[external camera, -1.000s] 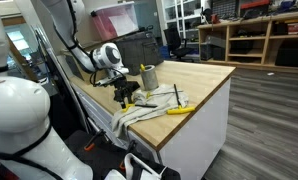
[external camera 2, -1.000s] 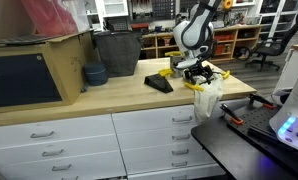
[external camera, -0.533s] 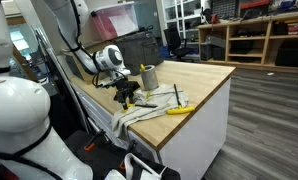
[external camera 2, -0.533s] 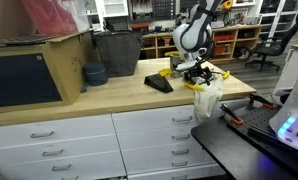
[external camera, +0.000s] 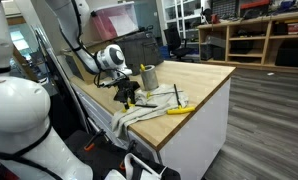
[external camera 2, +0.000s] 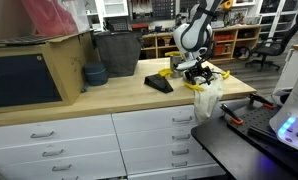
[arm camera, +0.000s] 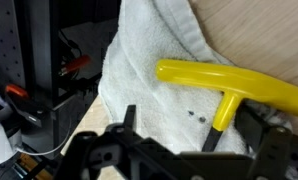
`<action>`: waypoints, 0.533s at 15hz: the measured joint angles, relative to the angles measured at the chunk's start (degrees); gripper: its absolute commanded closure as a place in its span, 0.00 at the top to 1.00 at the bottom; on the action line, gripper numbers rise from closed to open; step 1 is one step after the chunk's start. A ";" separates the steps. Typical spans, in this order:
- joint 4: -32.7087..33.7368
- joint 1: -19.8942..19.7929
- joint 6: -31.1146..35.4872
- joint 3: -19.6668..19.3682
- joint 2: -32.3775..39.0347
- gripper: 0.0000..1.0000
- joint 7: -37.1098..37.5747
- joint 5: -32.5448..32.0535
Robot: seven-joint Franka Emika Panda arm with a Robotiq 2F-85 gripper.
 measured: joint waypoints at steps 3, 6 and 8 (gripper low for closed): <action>0.00 0.00 0.30 -0.08 0.00 1.00 0.06 0.00; -0.20 0.05 1.48 -0.08 0.00 1.00 0.10 0.00; -0.76 0.48 2.82 -0.08 0.00 0.75 1.02 -0.20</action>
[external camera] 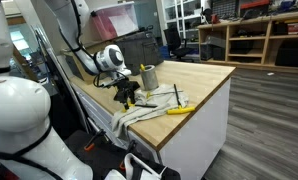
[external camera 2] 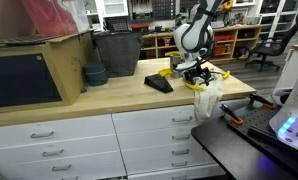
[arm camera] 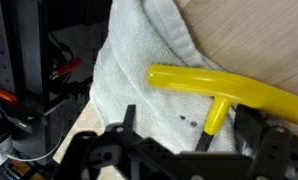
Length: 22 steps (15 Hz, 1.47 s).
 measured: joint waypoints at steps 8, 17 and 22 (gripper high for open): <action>-0.86 1.18 2.64 0.00 -0.03 0.19 2.31 -1.88; -1.22 1.45 2.75 0.00 -0.23 0.05 2.31 -1.88; -1.09 0.83 3.09 0.00 -2.23 0.05 1.79 -1.53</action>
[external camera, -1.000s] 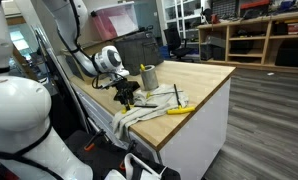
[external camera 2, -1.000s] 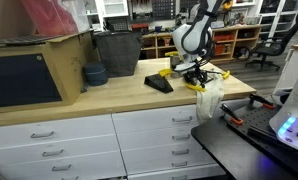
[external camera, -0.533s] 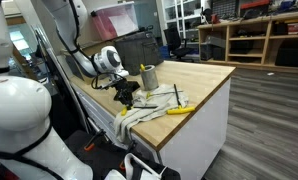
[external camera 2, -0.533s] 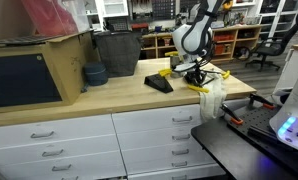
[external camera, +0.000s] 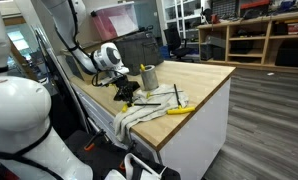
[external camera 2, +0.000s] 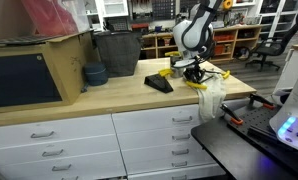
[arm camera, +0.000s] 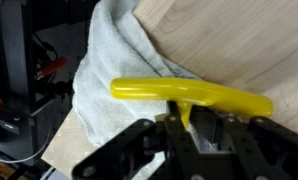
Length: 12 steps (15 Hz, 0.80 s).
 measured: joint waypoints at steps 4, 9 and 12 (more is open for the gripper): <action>0.37 -2.16 0.05 0.01 -3.39 0.05 -3.32 3.48; 1.44 -3.88 0.05 0.09 -5.20 0.05 -5.83 6.61; 2.33 -3.37 -0.02 1.18 -5.04 0.05 -6.22 6.49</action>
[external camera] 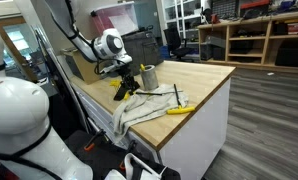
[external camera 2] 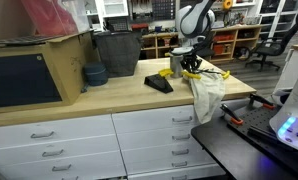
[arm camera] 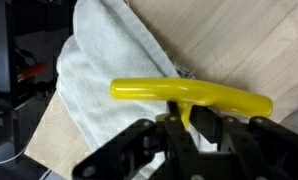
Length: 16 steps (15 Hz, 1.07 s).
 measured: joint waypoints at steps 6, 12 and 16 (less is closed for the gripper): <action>2.61 2.98 -0.44 2.70 2.31 0.05 0.02 -0.06; 2.85 2.74 -0.44 2.01 3.58 0.05 -4.17 -0.51; 2.25 0.85 -0.44 1.60 3.54 0.05 -14.18 -0.51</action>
